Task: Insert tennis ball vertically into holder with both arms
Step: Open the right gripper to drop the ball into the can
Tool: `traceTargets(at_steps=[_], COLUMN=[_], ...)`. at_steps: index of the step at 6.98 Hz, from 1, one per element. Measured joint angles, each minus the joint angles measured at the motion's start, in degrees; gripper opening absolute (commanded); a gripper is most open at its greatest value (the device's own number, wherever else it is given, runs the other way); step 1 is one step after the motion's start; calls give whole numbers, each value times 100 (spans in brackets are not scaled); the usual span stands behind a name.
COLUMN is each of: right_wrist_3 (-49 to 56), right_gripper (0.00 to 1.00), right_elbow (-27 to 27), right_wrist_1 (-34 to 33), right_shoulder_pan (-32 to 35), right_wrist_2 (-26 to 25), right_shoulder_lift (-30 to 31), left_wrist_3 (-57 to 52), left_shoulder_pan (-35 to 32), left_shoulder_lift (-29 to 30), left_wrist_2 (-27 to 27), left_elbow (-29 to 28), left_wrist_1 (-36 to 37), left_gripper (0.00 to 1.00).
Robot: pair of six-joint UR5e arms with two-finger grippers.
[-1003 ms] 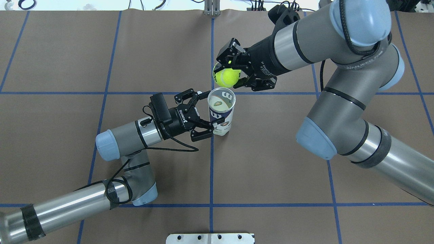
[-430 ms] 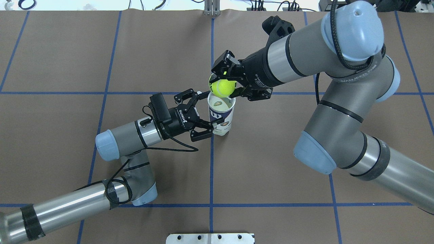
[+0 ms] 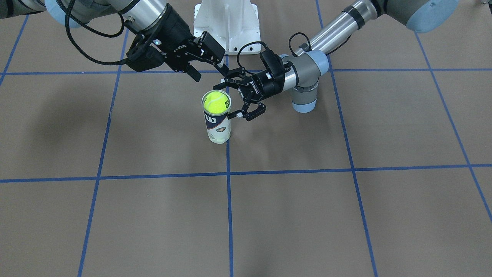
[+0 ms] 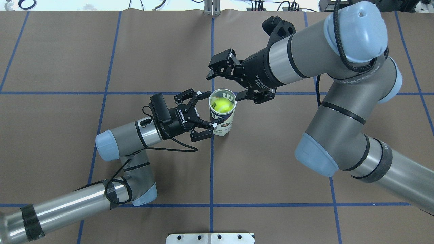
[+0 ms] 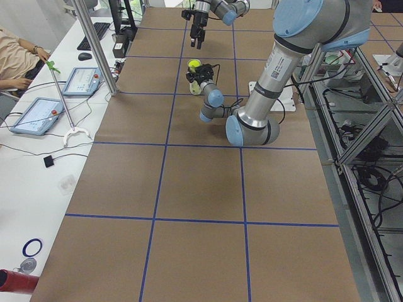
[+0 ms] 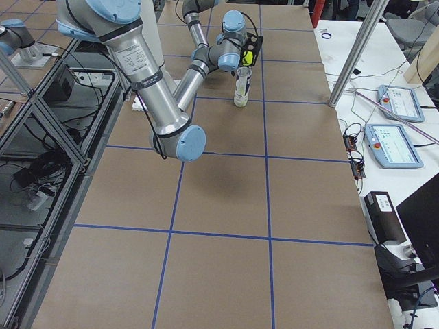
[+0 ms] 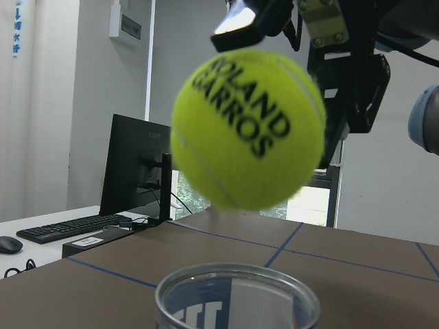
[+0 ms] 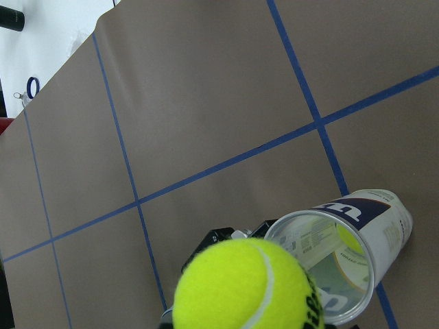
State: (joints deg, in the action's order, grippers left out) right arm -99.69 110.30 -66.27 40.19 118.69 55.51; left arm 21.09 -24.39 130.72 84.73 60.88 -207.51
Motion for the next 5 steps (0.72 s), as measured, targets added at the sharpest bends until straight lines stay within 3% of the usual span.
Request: traceTargets(at_steps=[5], right_wrist_3=[70], right_gripper=[100], right_elbow=[18], right_wrist_1=[-37], right_shoulder_pan=[152], right_wrist_2=[41], right_shoulder_lift=[18], left_wrist_3=[3], left_shoulder_pan=[-4], left_shoulder_lift=[14], left_wrist_2=[0], left_elbow=[18], left_wrist_1=[0], left_gripper=[99])
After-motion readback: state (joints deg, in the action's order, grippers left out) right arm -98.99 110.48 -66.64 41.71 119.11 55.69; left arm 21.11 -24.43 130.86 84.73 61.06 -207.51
